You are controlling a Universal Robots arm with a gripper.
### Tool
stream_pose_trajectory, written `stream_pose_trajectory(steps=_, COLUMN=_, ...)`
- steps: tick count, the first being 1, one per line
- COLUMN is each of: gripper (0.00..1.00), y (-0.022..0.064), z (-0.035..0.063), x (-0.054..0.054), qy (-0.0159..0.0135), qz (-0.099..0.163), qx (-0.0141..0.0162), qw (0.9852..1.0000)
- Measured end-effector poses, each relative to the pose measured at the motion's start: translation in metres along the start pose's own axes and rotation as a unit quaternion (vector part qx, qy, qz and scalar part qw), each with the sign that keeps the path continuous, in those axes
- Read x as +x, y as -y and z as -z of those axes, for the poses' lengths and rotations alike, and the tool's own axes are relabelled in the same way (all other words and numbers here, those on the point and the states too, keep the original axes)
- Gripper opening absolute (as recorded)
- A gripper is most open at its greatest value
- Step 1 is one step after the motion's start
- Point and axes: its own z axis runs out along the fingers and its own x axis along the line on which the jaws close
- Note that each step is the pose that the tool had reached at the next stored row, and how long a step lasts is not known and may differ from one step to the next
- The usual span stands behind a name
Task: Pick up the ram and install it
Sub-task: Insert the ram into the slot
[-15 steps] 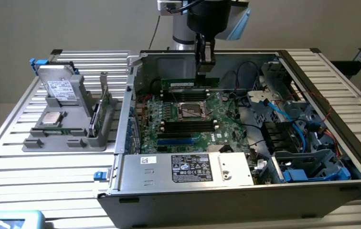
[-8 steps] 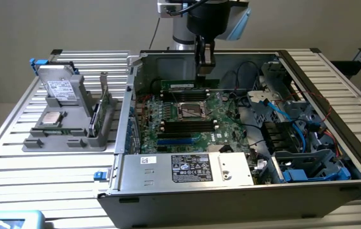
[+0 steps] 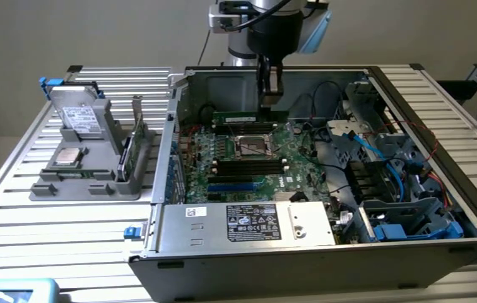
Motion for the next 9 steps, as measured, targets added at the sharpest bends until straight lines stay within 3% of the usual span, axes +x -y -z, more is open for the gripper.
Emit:
stream_pose_trajectory(steps=3, gripper=0.12, y=0.0010, z=-0.0034, x=-0.0015, qy=-0.0040, qz=0.000, qx=0.0002, qw=1.0000)
stream_pose_trajectory(steps=6, gripper=0.12, y=0.0024, z=-0.0064, x=-0.0035, qy=-0.0099, qz=0.000, qx=0.0003, qw=1.0000)
stream_pose_trajectory(steps=9, gripper=0.12, y=0.0029, z=-0.0110, x=-0.0044, qy=-0.0108, qz=0.000, qx=-0.0001, qw=0.9999)
